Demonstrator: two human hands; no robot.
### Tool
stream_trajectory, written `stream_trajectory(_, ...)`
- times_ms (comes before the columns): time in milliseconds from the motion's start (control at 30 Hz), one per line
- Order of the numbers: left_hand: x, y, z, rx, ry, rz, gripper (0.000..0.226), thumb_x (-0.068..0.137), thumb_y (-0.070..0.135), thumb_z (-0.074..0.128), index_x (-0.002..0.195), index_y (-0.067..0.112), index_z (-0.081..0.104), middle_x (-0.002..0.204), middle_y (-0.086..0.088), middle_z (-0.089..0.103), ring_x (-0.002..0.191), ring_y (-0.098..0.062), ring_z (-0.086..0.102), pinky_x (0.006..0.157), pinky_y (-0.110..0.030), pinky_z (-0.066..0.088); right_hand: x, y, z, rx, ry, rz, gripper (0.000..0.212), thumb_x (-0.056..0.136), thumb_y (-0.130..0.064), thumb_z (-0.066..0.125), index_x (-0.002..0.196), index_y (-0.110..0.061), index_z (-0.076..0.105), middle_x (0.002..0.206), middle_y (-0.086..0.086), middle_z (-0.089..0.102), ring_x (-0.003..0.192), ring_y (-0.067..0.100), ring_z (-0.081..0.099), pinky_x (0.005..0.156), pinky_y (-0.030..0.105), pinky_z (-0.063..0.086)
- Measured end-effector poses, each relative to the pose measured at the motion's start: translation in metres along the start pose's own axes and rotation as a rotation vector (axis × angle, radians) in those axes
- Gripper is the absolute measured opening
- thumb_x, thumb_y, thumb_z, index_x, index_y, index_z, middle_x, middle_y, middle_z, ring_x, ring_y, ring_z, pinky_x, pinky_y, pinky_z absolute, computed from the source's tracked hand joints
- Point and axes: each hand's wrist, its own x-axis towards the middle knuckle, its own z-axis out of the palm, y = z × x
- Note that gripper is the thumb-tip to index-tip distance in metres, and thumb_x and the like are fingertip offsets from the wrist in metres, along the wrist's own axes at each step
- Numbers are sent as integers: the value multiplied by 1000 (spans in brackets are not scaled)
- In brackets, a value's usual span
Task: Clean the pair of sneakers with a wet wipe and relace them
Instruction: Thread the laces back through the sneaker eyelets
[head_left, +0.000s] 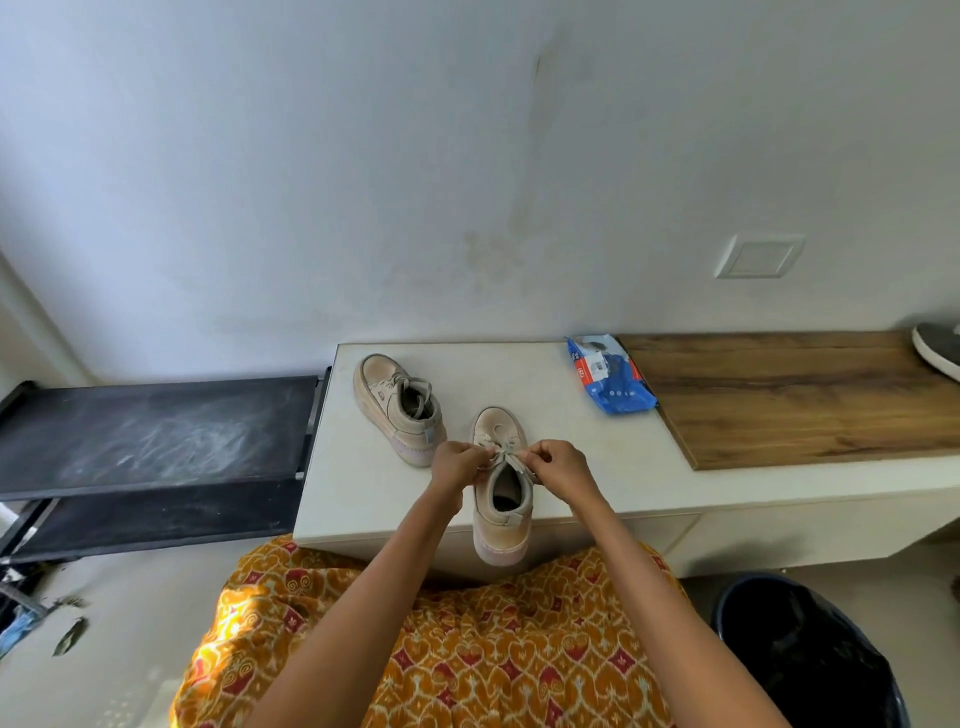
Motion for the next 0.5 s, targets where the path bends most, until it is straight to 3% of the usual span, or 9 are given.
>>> stream_trajectory(200,-10,-10,-6,86,-41,92,12,90,16,60,82,9,66,71,-5,61,65,-15,55,56,-21,43,-8,-1,-1,55,-4,10,29,92,-33,57,95,-6,66,91,11,69,85,24,65,80,44,56)
stream_trajectory(333,-15,-14,-5,167,-37,74,24,96,31,46,105,12,58,96,-7,64,87,-22,62,57,-26,49,-18,-5,-10,14,-237,77,38,85,-37,65,116,-18,56,108,4,65,87,20,66,63,25,55)
stream_trajectory(400,-16,-13,-2,123,-5,52,32,99,33,36,109,9,56,100,-11,63,87,-25,61,52,-26,47,-20,-5,-10,-78,-307,91,40,81,-27,70,117,-17,55,107,7,66,81,21,68,65,28,57)
stream_trajectory(500,-14,-8,0,18,30,39,40,101,41,28,113,10,51,101,-15,63,82,-24,61,52,-26,46,-13,-7,-2,-185,-152,37,30,81,-17,65,110,-14,61,102,9,69,83,25,68,76,35,57)
